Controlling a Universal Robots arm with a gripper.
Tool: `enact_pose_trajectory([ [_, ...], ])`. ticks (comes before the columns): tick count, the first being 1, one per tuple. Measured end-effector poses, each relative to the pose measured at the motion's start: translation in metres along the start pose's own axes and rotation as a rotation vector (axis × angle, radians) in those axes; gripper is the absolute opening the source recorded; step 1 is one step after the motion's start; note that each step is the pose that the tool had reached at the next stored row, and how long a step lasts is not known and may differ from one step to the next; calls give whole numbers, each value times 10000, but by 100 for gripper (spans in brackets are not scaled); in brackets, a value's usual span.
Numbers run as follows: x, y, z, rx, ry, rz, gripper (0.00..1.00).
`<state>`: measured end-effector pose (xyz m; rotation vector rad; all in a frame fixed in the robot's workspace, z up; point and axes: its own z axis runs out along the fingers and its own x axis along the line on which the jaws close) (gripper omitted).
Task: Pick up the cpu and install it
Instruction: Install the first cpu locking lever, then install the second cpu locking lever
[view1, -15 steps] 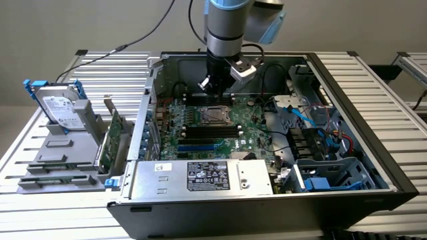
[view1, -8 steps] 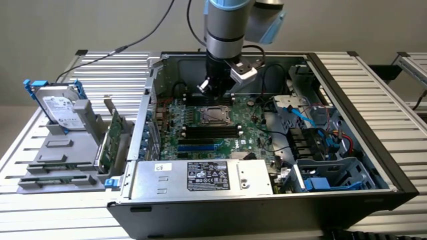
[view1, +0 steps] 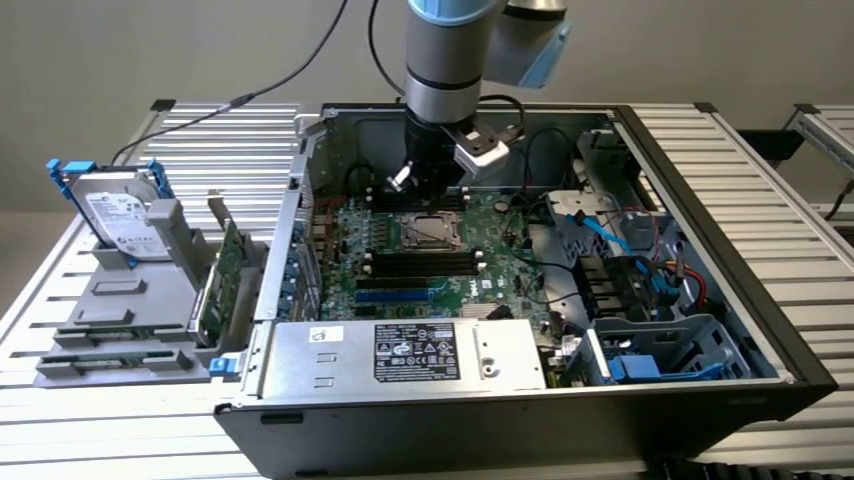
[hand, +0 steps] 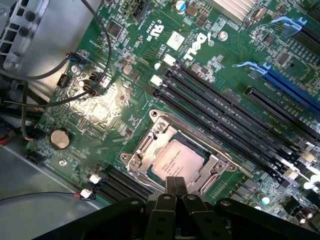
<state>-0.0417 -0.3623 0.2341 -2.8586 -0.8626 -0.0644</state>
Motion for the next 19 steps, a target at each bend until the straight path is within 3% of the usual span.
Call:
enact_pose_trajectory([
  [8, -101, 45, -36, -20, -13, 1, 11],
  [19, -212, 89, -87, -112, -71, 0, 11],
])
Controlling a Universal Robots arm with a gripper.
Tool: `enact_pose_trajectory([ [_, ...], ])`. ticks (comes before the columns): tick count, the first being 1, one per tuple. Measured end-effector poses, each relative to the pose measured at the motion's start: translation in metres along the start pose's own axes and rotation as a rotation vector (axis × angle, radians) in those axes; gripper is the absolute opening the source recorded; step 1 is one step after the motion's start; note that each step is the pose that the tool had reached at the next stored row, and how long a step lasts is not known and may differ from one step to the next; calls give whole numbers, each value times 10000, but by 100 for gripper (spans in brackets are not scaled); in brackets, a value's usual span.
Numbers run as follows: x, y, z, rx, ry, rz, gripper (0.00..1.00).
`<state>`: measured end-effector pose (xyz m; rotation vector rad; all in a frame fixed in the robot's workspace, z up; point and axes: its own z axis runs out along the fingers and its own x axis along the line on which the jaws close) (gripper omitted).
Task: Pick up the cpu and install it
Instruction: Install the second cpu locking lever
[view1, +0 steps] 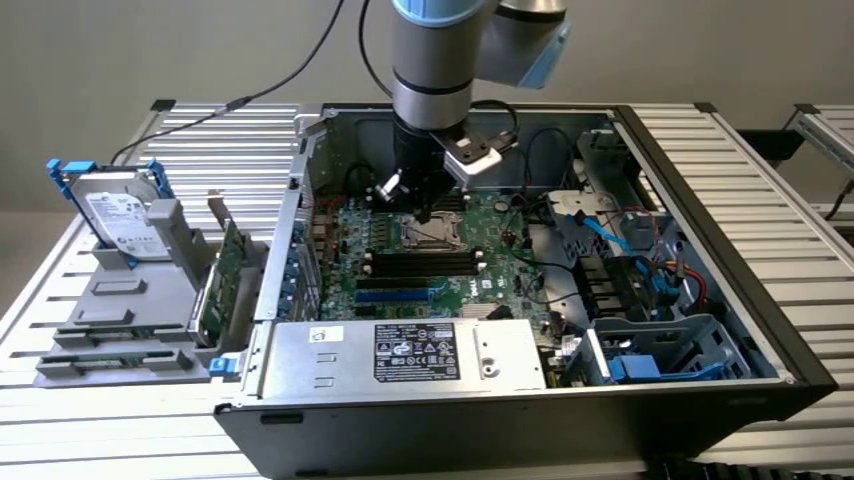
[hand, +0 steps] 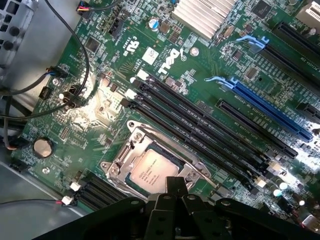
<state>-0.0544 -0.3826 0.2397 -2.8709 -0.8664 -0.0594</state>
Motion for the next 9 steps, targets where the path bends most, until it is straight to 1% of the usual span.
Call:
enact_pose_trajectory([
  [9, -87, 43, -44, -81, -54, 0, 11],
])
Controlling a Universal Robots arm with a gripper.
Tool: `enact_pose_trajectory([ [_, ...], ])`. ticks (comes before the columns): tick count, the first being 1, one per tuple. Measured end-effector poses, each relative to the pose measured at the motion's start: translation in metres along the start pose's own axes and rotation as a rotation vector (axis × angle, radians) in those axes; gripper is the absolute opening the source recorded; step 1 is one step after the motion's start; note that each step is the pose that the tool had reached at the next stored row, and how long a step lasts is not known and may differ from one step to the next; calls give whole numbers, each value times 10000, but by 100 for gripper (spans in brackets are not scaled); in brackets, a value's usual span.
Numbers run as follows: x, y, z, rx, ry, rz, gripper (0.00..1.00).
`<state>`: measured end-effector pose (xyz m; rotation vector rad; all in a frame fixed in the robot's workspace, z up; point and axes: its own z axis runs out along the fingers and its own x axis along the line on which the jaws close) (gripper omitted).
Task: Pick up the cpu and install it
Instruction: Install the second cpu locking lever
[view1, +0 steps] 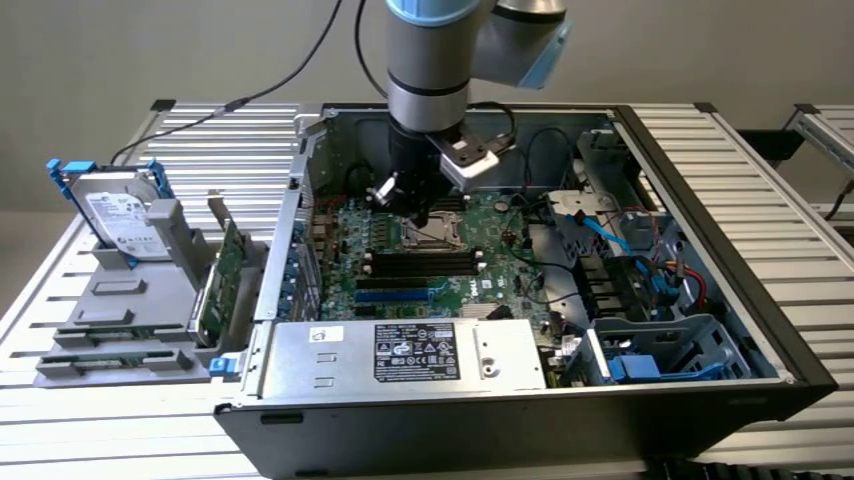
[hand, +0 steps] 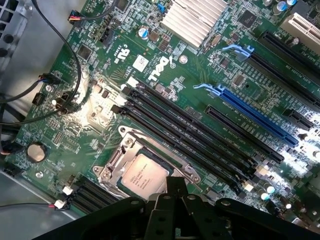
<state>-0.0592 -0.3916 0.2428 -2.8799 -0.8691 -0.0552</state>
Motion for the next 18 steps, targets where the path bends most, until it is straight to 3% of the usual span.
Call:
enact_pose_trajectory([
  [5, -46, 36, -39, -18, -11, 0, 11],
  [12, -64, 58, -171, -10, -25, -2, 11],
  [18, -100, 110, -185, 1, -41, 0, 11],
])
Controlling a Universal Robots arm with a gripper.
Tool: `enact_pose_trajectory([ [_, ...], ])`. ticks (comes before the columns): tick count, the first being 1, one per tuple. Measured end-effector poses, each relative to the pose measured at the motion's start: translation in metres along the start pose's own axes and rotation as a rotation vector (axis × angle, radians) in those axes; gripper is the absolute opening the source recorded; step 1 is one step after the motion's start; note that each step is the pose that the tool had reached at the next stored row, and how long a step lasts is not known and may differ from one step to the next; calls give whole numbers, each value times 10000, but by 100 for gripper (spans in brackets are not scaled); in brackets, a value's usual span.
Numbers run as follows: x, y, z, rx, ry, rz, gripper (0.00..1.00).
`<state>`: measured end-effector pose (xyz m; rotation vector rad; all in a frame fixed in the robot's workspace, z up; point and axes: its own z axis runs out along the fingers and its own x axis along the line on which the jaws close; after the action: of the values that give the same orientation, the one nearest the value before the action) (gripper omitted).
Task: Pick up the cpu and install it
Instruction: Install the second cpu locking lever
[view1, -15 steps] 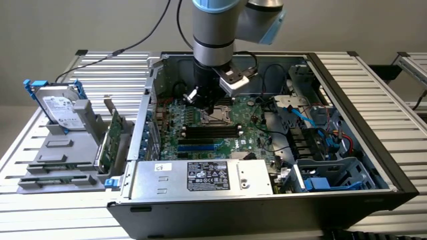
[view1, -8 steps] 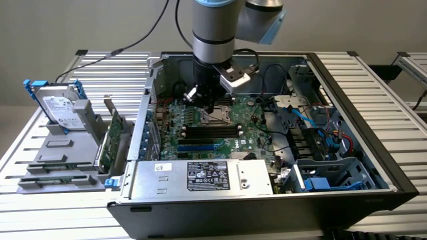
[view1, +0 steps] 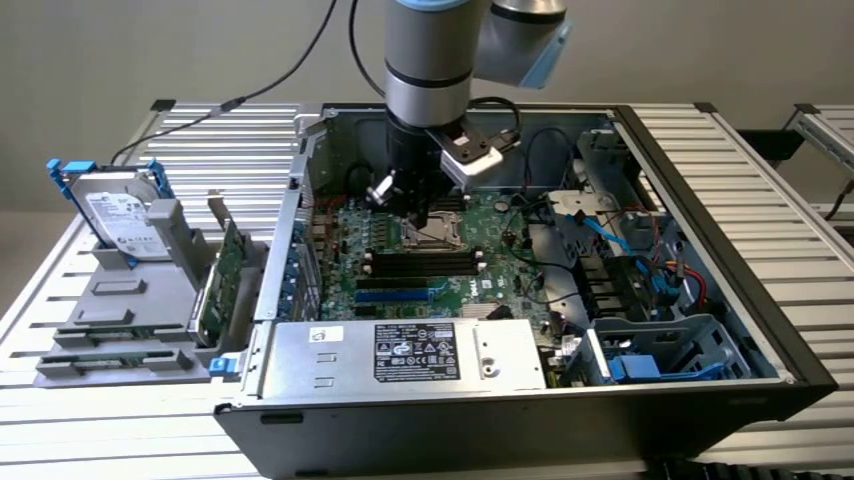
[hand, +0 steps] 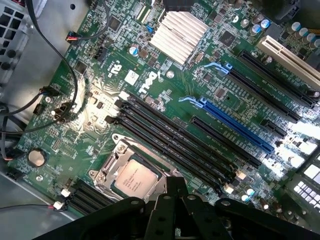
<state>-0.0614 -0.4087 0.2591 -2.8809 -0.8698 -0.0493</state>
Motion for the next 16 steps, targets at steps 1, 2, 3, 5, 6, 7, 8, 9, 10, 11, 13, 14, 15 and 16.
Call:
enact_pose_trajectory([
  [1, -5, 8, 0, 0, 1, 0, 11],
  [2, -10, 15, -1, 0, 0, 0, 11],
  [3, -16, 22, -2, 0, 0, -1, 11],
  [5, -30, 32, -4, 1, -4, 2, 11],
  [6, -37, 36, -4, 3, -8, 2, 11],
  [7, -44, 38, -3, 9, -18, 3, 11],
  [8, -51, 38, -3, 14, -30, 4, 11],
  [9, -58, 38, -2, 20, -40, 4, 11],
  [10, -63, 38, -1, 29, -51, 2, 11],
  [11, -69, 38, -1, 36, -63, -1, 11],
  [13, -82, 32, 0, 48, -82, -23, 11],
  [14, -88, 28, 0, 52, -91, -45, 11],
  [15, -94, 24, 0, 56, -99, -73, 11],
  [16, -100, 21, 1, 61, -104, -106, 11],
])
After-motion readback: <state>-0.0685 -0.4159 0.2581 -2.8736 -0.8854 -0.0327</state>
